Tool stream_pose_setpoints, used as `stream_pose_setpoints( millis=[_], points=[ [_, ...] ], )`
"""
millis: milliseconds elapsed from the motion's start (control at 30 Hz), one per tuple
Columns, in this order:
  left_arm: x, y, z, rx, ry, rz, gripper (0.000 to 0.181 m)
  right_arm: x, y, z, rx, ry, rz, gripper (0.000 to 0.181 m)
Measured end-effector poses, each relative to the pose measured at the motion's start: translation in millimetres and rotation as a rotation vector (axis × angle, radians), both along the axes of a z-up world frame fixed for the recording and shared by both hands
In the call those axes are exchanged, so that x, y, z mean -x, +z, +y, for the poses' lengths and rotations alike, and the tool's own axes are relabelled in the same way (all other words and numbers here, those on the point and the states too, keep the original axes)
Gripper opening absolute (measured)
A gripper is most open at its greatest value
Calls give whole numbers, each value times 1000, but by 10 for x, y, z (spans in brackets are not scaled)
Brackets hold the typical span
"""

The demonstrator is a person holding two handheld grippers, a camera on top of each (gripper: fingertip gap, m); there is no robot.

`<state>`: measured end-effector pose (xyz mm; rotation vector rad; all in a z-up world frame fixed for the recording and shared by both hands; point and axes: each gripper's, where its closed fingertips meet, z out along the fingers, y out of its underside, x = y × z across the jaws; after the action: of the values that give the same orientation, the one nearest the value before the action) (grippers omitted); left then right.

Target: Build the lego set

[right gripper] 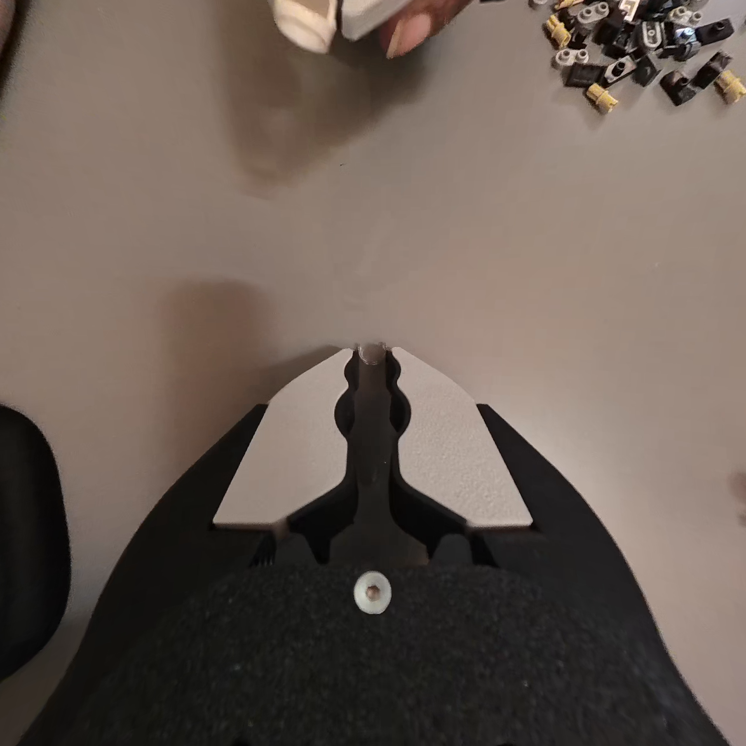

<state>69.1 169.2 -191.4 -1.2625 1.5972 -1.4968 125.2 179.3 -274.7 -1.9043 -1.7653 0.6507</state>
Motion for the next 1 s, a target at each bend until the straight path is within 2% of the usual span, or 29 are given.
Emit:
stream_pose_setpoints(
  millis=[200, 467, 667, 1000],
  points=[
    [-75, -139, 46, -46, 63, 93, 11, 82, 444, -47, 7, -19, -51, 12],
    [-183, -89, 15, -88, 133, 93, 11, 236, 850, -26, 32, 19, -384, 12],
    [-159, 89, 62, -125, 192, 50, 11, 339, 982, -42, 21, 52, -527, 12],
    [-139, 240, 22, -157, 195, 17, 11, 413, 1106, -81, 12, 36, -614, 12]
  ],
)
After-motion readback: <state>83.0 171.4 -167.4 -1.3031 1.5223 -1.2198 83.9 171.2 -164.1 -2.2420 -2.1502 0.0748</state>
